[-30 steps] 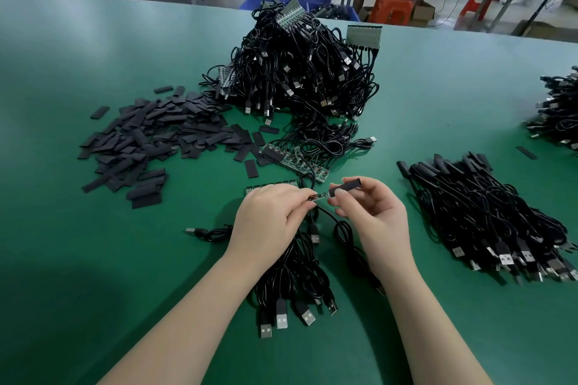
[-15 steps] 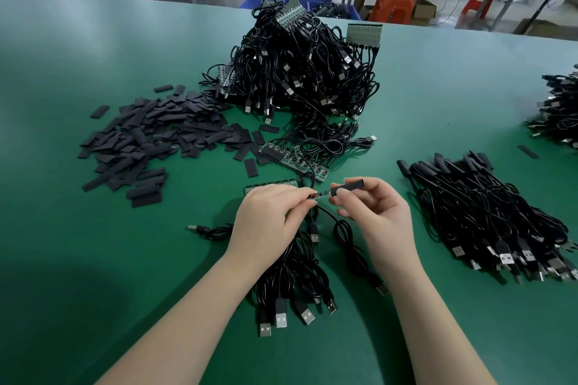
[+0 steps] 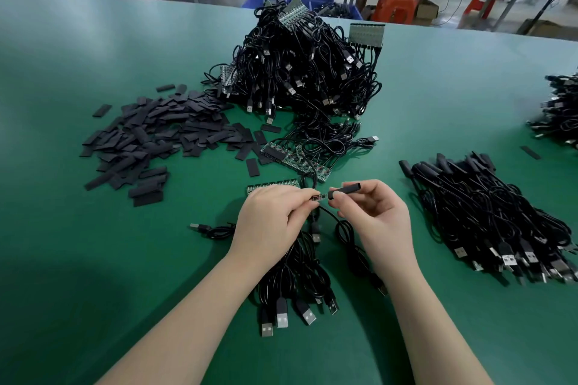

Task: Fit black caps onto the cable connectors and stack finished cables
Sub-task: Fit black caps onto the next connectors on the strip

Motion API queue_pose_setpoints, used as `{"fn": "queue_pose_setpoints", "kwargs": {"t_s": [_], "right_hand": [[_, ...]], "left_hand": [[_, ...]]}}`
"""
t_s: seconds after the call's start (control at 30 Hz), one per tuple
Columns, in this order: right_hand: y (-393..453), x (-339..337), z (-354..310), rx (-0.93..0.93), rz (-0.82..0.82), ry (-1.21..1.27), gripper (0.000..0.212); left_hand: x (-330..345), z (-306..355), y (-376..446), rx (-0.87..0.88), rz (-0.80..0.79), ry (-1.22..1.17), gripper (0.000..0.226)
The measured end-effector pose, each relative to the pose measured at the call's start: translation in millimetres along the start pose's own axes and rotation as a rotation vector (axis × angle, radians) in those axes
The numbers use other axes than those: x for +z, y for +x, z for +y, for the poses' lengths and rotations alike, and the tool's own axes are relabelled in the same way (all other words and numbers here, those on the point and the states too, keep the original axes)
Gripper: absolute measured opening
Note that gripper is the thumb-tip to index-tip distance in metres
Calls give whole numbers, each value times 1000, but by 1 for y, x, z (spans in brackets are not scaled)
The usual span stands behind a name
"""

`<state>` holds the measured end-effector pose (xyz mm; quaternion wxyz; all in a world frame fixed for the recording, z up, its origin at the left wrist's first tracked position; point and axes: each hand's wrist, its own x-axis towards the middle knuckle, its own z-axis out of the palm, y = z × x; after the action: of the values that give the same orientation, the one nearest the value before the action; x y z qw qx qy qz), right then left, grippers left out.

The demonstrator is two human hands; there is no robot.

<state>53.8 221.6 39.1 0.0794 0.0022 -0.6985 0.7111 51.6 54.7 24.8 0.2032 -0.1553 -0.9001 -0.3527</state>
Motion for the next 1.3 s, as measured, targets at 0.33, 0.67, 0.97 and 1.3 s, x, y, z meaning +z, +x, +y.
{"fn": "queue_pose_setpoints", "kwargs": {"t_s": [0.33, 0.67, 0.97, 1.3], "right_hand": [[-3, 8, 4, 55, -28, 180, 15], [-5, 11, 6, 37, -4, 152, 16], [-7, 12, 6, 14, 5, 116, 20], [-11, 17, 4, -72, 9, -12, 46]], "left_hand": [[0, 1, 0, -9, 125, -59, 24], [2, 4, -1, 92, 191, -63, 16], [2, 2, -3, 99, 208, -75, 15], [2, 3, -2, 85, 209, -93, 18]]}}
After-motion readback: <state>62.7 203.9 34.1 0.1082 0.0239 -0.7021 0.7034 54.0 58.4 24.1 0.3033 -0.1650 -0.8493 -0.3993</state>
